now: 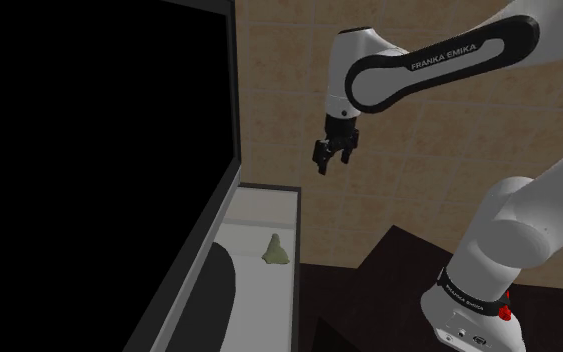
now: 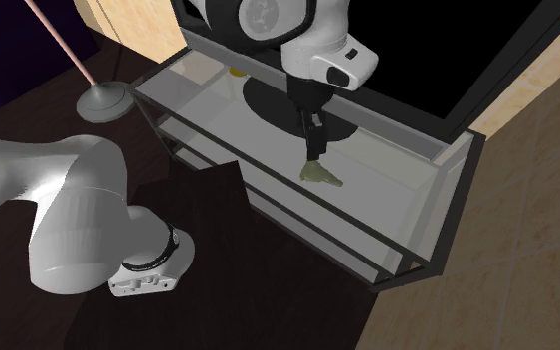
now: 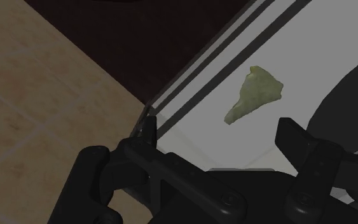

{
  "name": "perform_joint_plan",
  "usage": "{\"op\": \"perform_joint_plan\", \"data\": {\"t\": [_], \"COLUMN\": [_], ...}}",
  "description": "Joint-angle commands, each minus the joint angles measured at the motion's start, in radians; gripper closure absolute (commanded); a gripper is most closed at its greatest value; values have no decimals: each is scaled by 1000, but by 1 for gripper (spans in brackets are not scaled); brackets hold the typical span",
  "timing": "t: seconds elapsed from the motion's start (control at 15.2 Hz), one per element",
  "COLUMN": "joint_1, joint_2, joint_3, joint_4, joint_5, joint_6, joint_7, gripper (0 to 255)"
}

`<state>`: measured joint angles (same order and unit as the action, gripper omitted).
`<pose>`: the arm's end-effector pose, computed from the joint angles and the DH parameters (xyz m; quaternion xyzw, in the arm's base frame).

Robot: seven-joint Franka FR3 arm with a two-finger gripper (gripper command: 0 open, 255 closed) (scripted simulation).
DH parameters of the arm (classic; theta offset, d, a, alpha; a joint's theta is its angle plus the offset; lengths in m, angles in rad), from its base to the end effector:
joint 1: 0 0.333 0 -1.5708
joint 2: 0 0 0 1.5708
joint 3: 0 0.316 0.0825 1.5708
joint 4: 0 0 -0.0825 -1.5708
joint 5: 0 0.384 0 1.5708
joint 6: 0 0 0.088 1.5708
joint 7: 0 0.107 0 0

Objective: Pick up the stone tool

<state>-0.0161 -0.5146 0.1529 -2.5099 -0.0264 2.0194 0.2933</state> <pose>0.3878 0.0536 0.4587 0.9954 -0.0819 0.0192 0.0465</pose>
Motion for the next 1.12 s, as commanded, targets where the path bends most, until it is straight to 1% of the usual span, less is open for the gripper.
{"op": "perform_joint_plan", "data": {"t": [0.0, 0.26, 0.53, 0.79, 1.06], "joint_1": [-2, -9, -15, -17, -9], "joint_2": [55, 194, 347, 511, 678], "joint_3": [14, 41, 63, 76, 75], "joint_4": [-21, -21, 1, 45, 111], "joint_5": [12, 25, 26, 14, -5], "joint_6": [69, 194, 312, 417, 507], "joint_7": [41, 116, 193, 273, 351], "gripper": [0, 0, 0, 0, 0]}}
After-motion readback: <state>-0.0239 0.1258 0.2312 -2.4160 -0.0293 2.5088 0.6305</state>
